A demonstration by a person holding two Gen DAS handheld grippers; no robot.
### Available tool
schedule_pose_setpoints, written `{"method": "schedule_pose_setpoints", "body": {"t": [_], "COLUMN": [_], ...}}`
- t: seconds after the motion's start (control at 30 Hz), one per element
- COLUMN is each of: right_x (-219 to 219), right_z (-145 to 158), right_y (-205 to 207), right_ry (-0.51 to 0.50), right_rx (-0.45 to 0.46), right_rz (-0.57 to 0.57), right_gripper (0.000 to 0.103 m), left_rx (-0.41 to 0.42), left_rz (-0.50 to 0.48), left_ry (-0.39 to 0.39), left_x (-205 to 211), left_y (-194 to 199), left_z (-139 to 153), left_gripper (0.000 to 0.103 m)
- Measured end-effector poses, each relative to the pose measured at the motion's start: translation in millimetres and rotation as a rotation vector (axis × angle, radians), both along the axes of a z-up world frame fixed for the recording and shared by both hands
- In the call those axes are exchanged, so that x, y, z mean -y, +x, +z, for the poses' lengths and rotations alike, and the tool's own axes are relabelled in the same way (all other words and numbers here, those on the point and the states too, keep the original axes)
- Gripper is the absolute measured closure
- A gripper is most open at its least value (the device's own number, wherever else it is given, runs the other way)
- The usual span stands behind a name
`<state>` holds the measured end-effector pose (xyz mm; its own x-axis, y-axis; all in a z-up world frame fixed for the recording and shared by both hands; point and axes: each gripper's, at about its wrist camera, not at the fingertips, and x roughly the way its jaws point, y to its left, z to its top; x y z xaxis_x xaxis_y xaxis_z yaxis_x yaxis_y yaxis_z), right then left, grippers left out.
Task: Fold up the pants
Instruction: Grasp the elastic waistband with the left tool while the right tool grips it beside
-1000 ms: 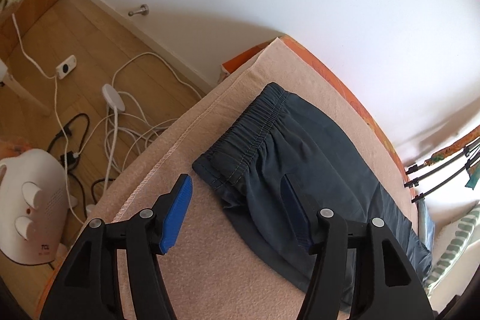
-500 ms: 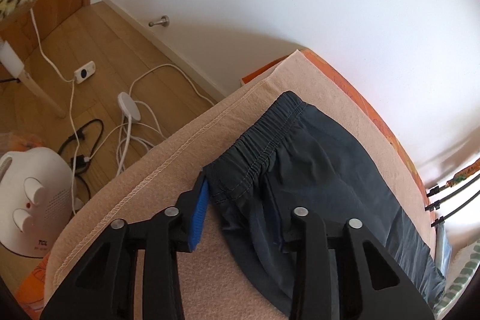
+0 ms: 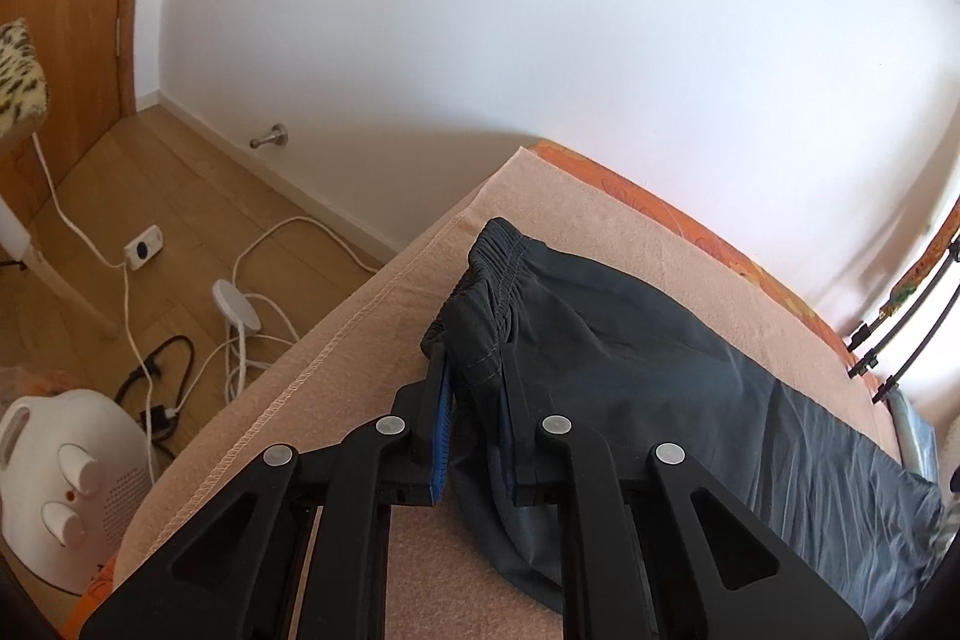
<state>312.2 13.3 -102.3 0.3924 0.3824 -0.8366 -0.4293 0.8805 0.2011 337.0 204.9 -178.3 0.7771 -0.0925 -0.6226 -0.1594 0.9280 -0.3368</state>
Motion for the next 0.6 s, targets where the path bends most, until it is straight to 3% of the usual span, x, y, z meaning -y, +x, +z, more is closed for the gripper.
{"method": "schedule_pose_setpoints", "body": {"t": [0.33,0.6], "right_x": [-87.3,-182.9], "right_z": [-29.9,-69.7], "right_y": [133.6,208.4], "right_ry": [0.134,0.152], "right_rx": [-0.153,-0.29], "right_rz": [-0.003,0.017], "right_gripper": [0.041,0.04], "left_rx": [0.079,0.142], "left_rz": [-0.097,-0.192], "left_ry": [0.006,0.089], "left_x": [7.9,33.4], "left_y": [-13.3,-20.0], "left_z": [3.3,14.4], "left_gripper": [0.092,0.092]}}
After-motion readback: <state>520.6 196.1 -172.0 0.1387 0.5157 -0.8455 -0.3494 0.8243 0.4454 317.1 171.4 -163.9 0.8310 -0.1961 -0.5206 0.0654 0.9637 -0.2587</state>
